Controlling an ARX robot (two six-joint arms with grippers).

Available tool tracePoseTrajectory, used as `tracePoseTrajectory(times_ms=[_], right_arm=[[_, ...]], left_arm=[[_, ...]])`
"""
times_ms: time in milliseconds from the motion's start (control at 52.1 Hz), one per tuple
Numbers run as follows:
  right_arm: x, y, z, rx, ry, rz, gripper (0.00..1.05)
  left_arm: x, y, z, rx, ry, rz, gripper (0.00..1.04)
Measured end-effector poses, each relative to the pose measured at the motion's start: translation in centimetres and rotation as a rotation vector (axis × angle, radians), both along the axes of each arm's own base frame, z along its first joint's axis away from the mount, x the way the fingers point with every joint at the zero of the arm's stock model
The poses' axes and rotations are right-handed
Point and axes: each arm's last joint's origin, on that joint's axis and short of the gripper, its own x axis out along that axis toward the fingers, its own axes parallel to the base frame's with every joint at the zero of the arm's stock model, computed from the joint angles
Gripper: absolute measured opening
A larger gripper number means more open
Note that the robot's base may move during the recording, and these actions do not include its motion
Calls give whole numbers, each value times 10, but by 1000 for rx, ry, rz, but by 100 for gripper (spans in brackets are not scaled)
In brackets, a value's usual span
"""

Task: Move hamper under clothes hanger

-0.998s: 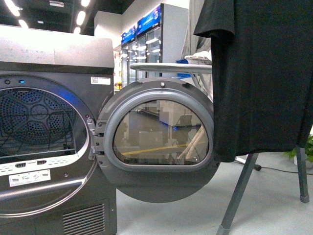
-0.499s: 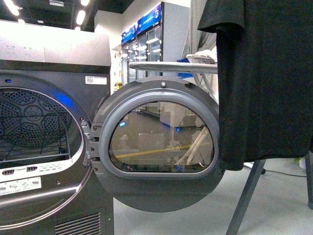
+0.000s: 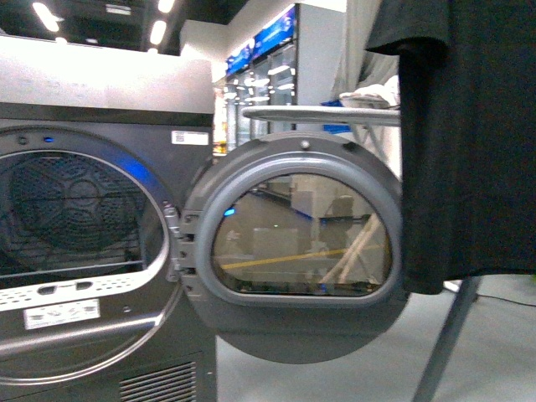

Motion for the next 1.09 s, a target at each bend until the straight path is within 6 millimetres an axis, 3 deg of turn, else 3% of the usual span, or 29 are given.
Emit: tracePoseTrajectory(times_ms=[767,844,959,1036,1094], right_arm=[[0,0,0,0,0,6,97],[0,-1,-1,16,22,-25,97],[15,-14,9,103,60,-81,97],[49,-24,27,114,50,-58,97],[83,-28,34,105,83,-26,97]], left_arm=[[0,0,1,1,-1,6,98],[4,6,3,96,-31,219,98],[30,49,26,211,-49,688,98],[80,72,47,246,-34,761,98],[128,73,39,275,64,733,98]])
